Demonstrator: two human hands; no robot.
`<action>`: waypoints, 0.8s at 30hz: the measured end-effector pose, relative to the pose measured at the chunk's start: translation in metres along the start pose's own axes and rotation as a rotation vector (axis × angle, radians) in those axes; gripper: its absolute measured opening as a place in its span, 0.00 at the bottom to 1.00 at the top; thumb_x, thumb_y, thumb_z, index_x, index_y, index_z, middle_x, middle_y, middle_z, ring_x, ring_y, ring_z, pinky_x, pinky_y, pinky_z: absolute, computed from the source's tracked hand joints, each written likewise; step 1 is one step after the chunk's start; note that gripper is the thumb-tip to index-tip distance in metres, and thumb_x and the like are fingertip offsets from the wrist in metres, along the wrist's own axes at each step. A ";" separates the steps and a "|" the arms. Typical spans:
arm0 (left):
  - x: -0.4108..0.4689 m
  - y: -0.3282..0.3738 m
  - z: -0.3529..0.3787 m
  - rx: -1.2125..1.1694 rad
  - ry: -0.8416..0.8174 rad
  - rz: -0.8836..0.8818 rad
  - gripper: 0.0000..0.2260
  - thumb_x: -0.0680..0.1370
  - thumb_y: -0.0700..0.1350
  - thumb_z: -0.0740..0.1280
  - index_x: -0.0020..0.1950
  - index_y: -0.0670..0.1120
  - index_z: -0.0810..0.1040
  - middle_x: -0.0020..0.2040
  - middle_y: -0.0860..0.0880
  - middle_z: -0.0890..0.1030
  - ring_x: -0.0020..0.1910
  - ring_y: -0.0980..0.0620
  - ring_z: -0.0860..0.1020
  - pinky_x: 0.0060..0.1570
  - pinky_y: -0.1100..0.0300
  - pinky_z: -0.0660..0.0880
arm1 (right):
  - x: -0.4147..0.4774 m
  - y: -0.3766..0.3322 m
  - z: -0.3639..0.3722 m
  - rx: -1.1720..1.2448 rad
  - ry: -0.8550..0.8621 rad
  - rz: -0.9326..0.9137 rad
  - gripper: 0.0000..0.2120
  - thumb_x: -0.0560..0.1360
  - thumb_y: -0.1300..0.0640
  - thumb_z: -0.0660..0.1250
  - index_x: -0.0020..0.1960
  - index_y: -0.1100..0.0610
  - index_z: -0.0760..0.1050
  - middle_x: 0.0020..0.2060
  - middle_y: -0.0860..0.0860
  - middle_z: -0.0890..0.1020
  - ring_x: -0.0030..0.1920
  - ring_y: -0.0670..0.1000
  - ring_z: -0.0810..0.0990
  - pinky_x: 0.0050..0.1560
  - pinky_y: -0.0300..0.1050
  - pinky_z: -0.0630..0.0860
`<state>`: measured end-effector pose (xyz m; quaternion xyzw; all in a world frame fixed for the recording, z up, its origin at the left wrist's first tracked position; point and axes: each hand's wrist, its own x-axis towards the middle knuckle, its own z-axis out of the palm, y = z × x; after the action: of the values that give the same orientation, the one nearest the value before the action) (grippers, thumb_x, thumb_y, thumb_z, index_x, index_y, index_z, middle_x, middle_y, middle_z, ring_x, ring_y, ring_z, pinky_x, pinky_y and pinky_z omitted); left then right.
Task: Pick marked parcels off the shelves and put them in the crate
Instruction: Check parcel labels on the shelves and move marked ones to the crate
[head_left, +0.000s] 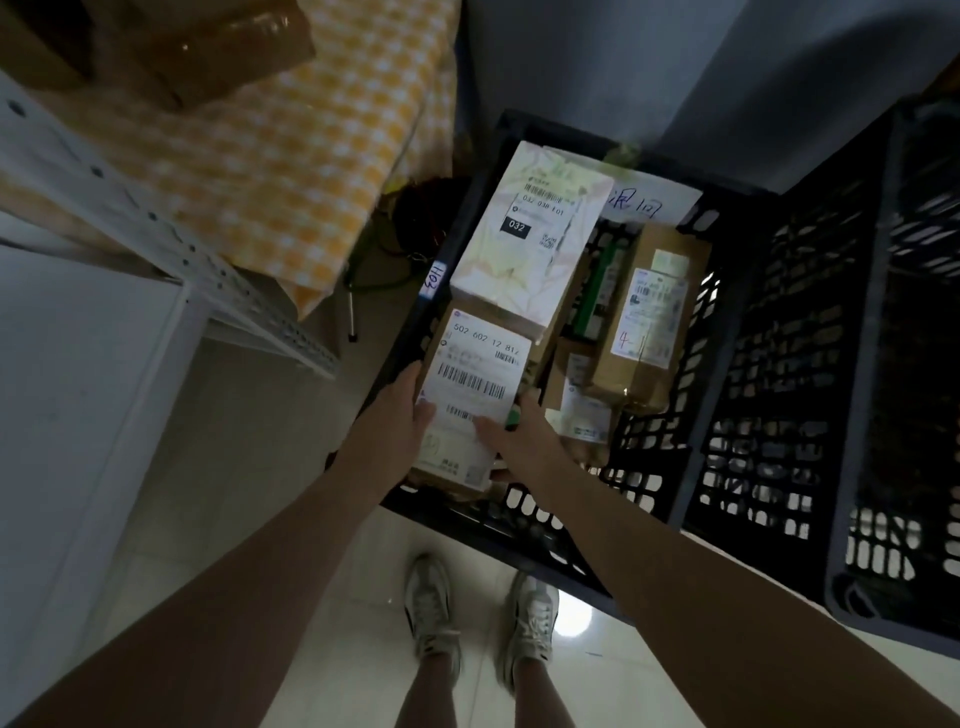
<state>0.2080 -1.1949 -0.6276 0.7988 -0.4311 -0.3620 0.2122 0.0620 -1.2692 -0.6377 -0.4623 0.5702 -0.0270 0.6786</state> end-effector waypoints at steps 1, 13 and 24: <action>0.003 -0.007 0.005 0.070 -0.007 0.021 0.20 0.82 0.43 0.58 0.74 0.49 0.61 0.64 0.47 0.71 0.58 0.50 0.74 0.51 0.55 0.74 | 0.005 0.005 0.004 -0.007 0.021 -0.007 0.11 0.77 0.59 0.67 0.55 0.52 0.67 0.61 0.54 0.77 0.58 0.57 0.79 0.56 0.60 0.78; -0.012 -0.059 0.017 0.815 0.198 0.456 0.14 0.67 0.41 0.61 0.48 0.44 0.81 0.58 0.41 0.78 0.60 0.41 0.69 0.56 0.47 0.63 | 0.048 0.040 0.005 -0.276 0.087 -0.066 0.37 0.71 0.52 0.74 0.74 0.56 0.59 0.64 0.52 0.76 0.60 0.55 0.77 0.57 0.49 0.77; -0.039 -0.039 -0.024 0.725 0.221 0.347 0.23 0.58 0.35 0.78 0.52 0.42 0.81 0.49 0.40 0.81 0.46 0.38 0.80 0.44 0.48 0.77 | 0.009 0.000 0.001 -0.965 0.151 -0.191 0.29 0.74 0.43 0.67 0.68 0.51 0.60 0.57 0.54 0.77 0.54 0.57 0.78 0.49 0.56 0.80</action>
<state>0.2326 -1.1409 -0.6221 0.7712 -0.6336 -0.0578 0.0201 0.0661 -1.2742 -0.6444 -0.7707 0.5202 0.1446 0.3386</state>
